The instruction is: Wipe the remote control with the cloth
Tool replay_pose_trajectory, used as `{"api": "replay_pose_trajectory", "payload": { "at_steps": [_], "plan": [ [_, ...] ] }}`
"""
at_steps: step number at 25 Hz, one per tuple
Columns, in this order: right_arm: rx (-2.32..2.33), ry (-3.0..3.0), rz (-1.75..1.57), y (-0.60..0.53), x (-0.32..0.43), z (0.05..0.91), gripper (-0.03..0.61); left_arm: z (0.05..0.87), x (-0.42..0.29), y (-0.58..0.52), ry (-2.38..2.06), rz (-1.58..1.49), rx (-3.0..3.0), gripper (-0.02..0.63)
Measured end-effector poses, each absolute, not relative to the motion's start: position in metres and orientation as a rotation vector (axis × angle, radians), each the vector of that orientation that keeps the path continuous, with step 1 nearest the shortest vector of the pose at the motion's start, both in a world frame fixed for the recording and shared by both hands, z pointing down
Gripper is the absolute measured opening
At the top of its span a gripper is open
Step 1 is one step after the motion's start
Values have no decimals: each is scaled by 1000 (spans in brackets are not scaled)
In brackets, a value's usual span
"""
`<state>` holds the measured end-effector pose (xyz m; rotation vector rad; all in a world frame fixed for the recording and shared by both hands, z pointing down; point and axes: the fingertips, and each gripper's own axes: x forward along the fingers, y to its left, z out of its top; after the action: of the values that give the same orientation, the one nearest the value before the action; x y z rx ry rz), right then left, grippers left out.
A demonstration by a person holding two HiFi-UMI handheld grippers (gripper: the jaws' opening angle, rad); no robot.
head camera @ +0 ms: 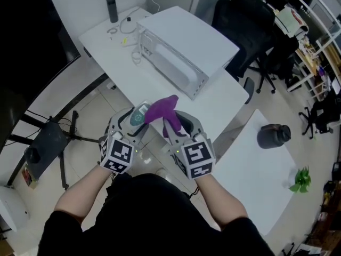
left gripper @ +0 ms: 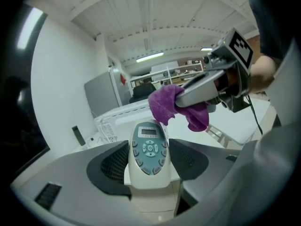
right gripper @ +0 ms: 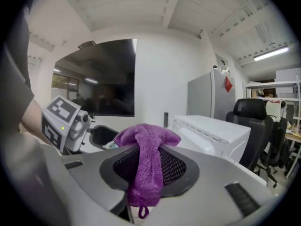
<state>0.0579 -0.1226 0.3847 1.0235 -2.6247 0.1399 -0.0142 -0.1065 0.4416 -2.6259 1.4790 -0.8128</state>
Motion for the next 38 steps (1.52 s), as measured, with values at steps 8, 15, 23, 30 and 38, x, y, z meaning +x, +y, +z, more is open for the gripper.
{"api": "replay_pose_trajectory", "payload": {
  "at_steps": [8,15,23,30,38],
  "plan": [
    [776,-2600,-40,-64,-27,366,121,420,-23,-68,1237,-854,-2486,261],
    [656,-2478,-111,-32,-84,378,121,411,-57,-45,1091,-888,-2390,259],
    [635,-2373,-180,-26,-91,378,117,391,-69,-22,1001,-799,-2462,258],
    [824,-2329,-172,-56,-50,369,115,381,-71,-14,1015,-731,-2520,258],
    [522,-2414,-385,-9,-91,347,115,379,-73,-26,1013,-756,-2508,258]
  ]
}}
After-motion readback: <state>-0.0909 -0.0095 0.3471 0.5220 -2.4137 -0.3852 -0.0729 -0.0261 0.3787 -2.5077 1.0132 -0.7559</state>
